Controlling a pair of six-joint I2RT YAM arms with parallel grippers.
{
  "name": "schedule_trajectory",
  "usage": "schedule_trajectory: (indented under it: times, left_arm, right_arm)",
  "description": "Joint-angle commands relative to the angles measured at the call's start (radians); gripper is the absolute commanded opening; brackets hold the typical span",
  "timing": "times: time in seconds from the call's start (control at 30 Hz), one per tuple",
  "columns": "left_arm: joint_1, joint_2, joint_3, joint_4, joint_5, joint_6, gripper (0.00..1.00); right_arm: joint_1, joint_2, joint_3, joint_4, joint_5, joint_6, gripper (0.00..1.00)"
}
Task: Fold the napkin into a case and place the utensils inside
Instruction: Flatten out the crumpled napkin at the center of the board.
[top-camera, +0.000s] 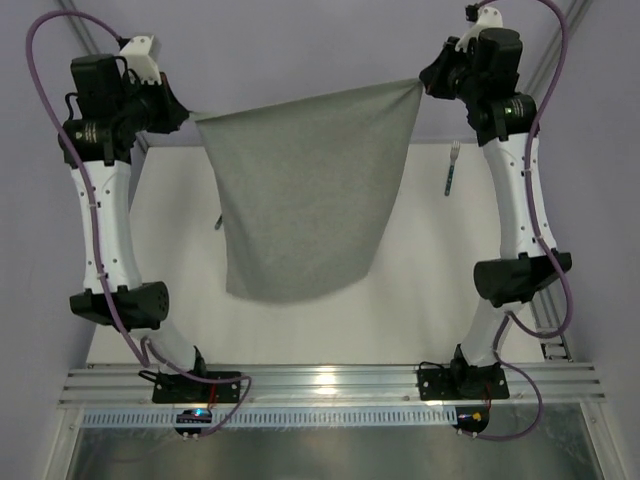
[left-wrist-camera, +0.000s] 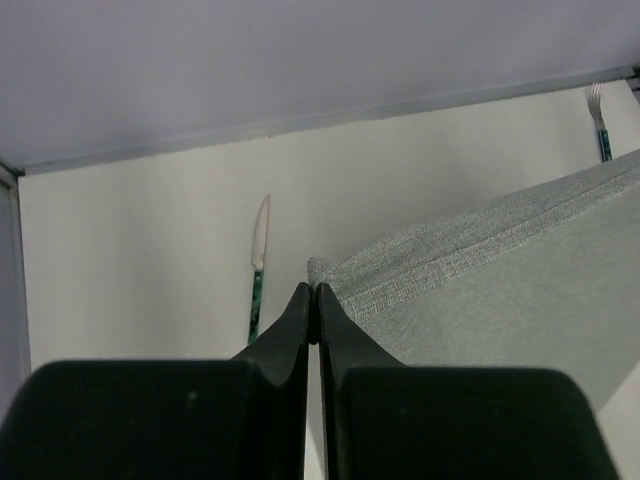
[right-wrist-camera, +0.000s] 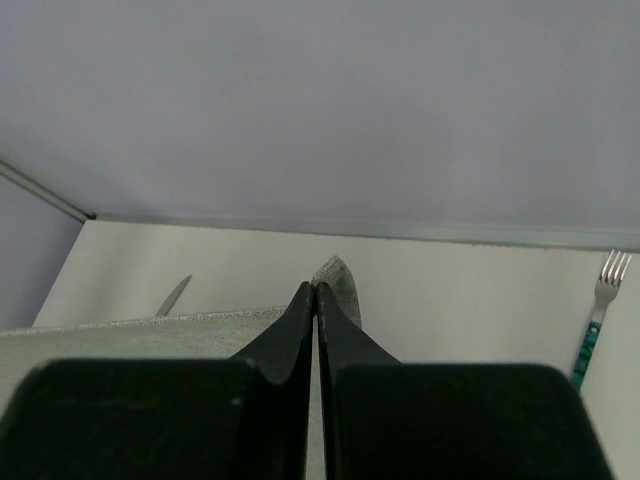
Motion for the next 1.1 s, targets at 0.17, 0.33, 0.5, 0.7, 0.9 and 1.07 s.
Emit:
schedule_trajectory:
  times: [0.17,0.33,0.5,0.7,0.9,1.07]
  left_arm:
    - [-0.031,0.162,0.293,0.139,-0.097,-0.081,0.0]
    - [-0.056,0.173,0.302,0.151,-0.111,-0.075,0.0]
    - [-0.079,0.142,0.195,0.145,-0.086,-0.039,0.0]
    - [-0.079,0.027,-0.192,0.137,-0.051,0.011,0.0]
    - [-0.082,-0.099,-0.547,0.151,0.034,0.115,0.0]
    - [-0.088,-0.191,-0.819,0.105,0.044,0.215,0.0]
  right_arm:
    - [-0.192,0.076,0.241,0.218,-0.103,0.168,0.03]
    - [-0.248,0.055,0.252,0.226,-0.132,0.15,0.03]
    - [-0.269,-0.014,0.123,0.177,-0.146,0.08,0.03]
    - [-0.266,-0.308,-0.481,0.18,-0.129,0.004,0.03]
    - [-0.254,-0.676,-1.118,0.257,-0.007,0.055,0.03]
    - [-0.222,-0.828,-1.362,0.208,0.027,0.087,0.03]
